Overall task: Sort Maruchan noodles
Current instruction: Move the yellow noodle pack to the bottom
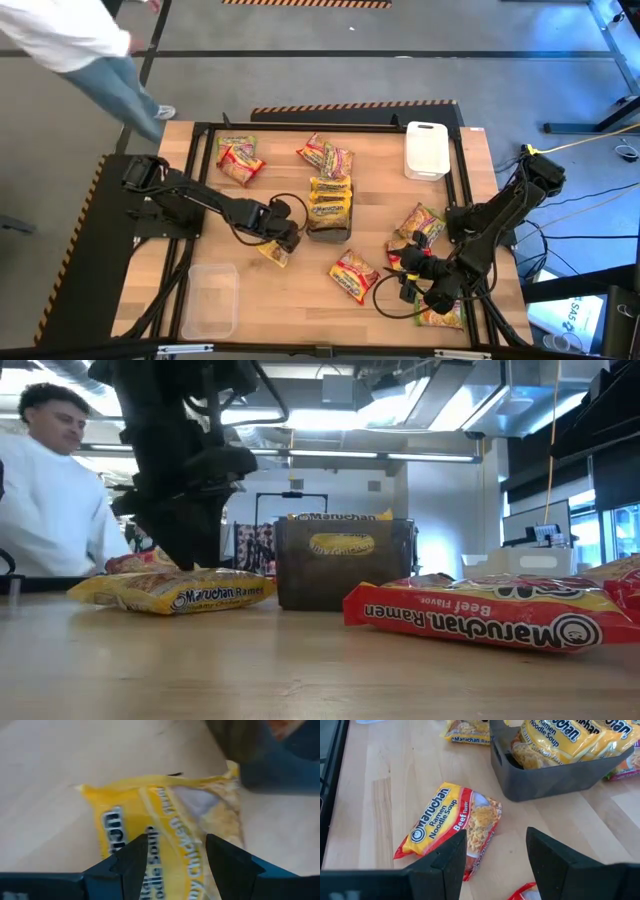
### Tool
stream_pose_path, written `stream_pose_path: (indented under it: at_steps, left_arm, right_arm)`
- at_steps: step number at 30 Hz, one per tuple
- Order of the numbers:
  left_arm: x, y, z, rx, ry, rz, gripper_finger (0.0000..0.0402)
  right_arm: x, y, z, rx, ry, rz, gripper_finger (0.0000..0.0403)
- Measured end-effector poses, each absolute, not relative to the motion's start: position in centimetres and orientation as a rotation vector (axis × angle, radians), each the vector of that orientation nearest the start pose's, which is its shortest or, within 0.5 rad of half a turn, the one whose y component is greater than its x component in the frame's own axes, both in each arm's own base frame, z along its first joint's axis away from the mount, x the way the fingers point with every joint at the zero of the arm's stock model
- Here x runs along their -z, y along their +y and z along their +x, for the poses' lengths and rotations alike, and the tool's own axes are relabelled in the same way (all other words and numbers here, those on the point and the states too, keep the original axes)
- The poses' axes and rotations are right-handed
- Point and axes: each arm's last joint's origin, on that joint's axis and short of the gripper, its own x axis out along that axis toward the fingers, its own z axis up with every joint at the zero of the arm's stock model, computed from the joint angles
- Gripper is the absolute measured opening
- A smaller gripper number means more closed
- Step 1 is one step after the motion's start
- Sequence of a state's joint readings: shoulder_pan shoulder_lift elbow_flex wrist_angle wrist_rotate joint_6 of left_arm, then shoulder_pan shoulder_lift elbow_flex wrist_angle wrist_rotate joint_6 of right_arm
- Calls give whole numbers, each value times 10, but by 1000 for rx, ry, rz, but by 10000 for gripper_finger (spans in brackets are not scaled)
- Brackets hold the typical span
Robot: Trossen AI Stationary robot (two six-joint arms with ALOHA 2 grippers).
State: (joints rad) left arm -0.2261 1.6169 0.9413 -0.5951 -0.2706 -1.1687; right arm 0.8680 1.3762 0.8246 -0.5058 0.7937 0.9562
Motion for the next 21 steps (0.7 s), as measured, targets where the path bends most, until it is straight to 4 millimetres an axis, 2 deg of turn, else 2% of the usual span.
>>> stream_pose_path:
  at_steps: [6,14,21]
  left_arm:
    - [-163,-67,278,-672,1055,-700,195]
    - [-166,-111,278,-413,1013,-629,195]
    - [-151,-151,281,-244,957,-534,195]
  right_arm:
    - [-208,180,179,253,654,139,182]
    - [-209,182,180,221,660,124,182]
    - [-199,194,191,154,652,89,182]
